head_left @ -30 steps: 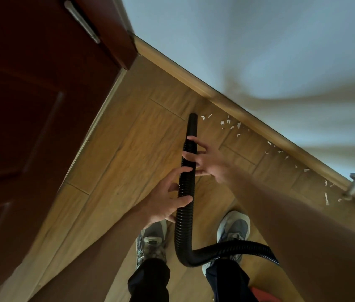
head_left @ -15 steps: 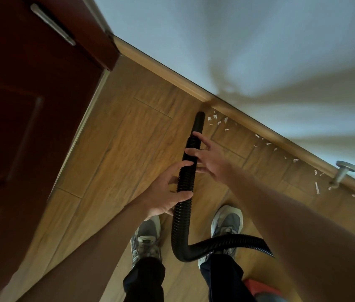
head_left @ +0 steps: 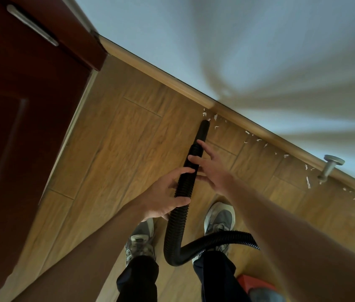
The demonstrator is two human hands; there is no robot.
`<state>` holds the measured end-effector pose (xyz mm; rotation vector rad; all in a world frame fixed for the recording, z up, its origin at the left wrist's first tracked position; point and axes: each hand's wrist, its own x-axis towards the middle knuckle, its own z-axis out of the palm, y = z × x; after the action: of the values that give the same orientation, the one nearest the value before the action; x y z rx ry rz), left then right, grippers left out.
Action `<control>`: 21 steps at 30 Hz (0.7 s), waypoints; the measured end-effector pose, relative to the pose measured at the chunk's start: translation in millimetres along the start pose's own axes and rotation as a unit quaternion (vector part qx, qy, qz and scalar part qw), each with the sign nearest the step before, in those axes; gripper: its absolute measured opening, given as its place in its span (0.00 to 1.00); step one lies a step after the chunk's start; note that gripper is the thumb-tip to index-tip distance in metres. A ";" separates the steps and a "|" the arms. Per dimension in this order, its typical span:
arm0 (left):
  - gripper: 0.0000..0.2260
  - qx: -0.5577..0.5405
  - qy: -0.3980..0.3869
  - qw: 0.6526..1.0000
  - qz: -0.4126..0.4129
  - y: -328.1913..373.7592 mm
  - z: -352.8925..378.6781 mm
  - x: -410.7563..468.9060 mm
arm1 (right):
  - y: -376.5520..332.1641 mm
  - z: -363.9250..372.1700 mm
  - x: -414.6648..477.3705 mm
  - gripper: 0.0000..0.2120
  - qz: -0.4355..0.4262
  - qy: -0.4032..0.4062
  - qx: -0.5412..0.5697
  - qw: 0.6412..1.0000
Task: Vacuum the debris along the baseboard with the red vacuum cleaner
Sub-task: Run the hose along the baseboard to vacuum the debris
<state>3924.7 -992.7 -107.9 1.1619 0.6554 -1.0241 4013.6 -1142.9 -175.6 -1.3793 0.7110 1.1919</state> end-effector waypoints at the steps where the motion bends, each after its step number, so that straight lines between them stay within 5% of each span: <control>1: 0.29 0.004 0.001 1.000 0.003 1.0 1.0 0.9 | -0.9 -1.2 0.1 0.31 -0.001 0.001 0.005 1.000; 21: 0.29 0.026 0.026 0.999 0.012 16.0 8.8 13.0 | -24.1 -9.1 8.2 0.31 -0.019 -0.010 -0.013 1.000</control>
<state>3943.9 -1004.1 -109.6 1.2417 0.6570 -0.9982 4040.5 -1145.1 -176.1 -1.3960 0.6538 1.1866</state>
